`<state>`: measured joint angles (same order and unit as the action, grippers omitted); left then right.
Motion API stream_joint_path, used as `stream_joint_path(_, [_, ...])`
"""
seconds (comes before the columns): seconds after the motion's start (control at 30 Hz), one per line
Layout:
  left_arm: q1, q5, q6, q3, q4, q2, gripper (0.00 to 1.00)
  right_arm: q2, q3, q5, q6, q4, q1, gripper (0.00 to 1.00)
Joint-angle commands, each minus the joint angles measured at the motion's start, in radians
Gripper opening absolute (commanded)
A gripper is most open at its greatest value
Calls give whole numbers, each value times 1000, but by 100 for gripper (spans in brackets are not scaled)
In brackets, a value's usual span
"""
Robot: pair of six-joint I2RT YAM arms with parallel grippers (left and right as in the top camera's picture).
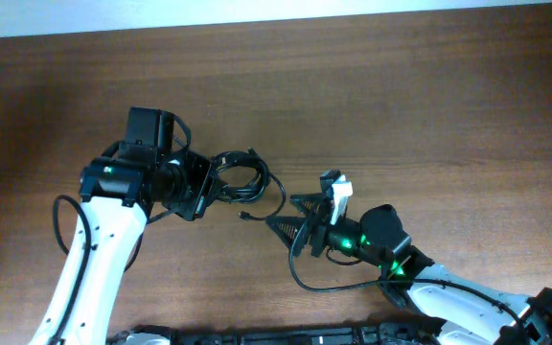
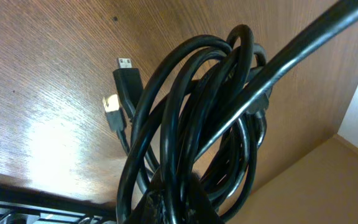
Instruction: Untangle cables
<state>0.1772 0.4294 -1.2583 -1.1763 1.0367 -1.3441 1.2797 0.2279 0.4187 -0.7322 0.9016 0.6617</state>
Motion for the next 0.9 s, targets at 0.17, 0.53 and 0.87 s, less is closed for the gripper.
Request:
stream_joint_path(0.17, [211, -187, -290, -16, -14, 21, 0, -3, 2, 40, -283, -68, -1, 56])
stream_joint_path(0.53, [344, -262, -373, -16, -25, 20, 0, -3, 2, -53, -332, -120, -1, 49])
stream_joint_path(0.87, [393, -341, -402, -16, -25, 16, 0, -3, 2, 29, -377, -120, 0, 49])
